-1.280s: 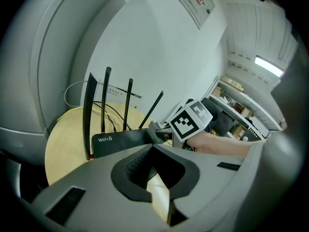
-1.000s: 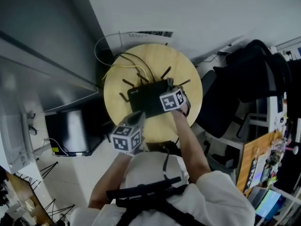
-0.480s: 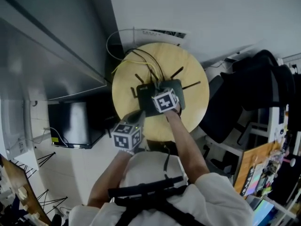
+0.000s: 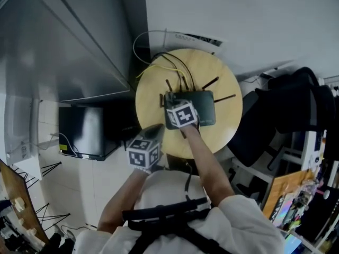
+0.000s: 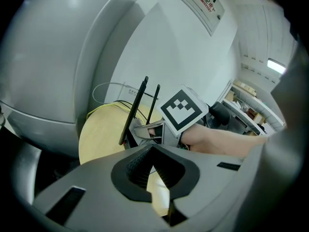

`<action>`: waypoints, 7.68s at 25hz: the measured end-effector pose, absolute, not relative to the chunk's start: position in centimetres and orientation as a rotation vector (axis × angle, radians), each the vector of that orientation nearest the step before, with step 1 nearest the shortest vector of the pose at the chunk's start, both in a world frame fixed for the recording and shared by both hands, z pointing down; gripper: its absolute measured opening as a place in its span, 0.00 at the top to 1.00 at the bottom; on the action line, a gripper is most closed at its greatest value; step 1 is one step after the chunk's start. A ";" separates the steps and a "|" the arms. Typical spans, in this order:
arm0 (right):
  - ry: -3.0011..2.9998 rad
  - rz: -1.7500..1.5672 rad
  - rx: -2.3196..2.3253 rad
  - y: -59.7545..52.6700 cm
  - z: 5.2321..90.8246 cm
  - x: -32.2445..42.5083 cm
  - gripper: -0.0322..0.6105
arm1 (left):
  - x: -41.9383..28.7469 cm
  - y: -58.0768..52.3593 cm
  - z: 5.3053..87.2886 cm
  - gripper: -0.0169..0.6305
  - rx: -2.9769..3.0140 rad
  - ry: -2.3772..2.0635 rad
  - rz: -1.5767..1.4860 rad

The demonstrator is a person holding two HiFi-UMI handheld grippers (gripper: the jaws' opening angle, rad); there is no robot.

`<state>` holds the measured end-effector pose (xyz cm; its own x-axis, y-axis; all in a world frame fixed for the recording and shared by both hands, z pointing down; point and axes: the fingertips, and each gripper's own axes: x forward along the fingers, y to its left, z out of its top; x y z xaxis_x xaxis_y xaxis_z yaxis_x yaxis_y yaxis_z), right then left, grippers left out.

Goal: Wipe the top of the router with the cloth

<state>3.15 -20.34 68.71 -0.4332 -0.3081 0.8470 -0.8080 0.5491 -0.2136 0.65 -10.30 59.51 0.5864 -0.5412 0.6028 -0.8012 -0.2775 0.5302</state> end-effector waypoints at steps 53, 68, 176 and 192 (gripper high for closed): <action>-1.848 0.826 1.129 -15.8 69.7 16.7 0.89 | 6.9 -10.3 60.8 0.98 2.023 -0.961 0.454; -1.969 0.785 0.923 -11.9 69.4 3.8 0.89 | -1.0 -6.8 60.8 0.98 1.959 -1.088 0.452; -2.026 0.960 0.944 -5.6 72.6 9.9 0.89 | 2.3 -6.4 61.9 0.98 2.067 -0.806 0.606; -2.057 0.935 0.946 -4.8 71.6 0.2 0.89 | -4.4 -4.3 62.1 0.98 2.077 -0.804 0.627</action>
<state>0.25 -4.76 71.59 -0.5059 -0.3309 0.7966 -0.8176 0.4783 -0.3206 -4.35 -4.32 62.07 0.6746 -0.3231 0.6637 -0.7224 -0.4737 0.5037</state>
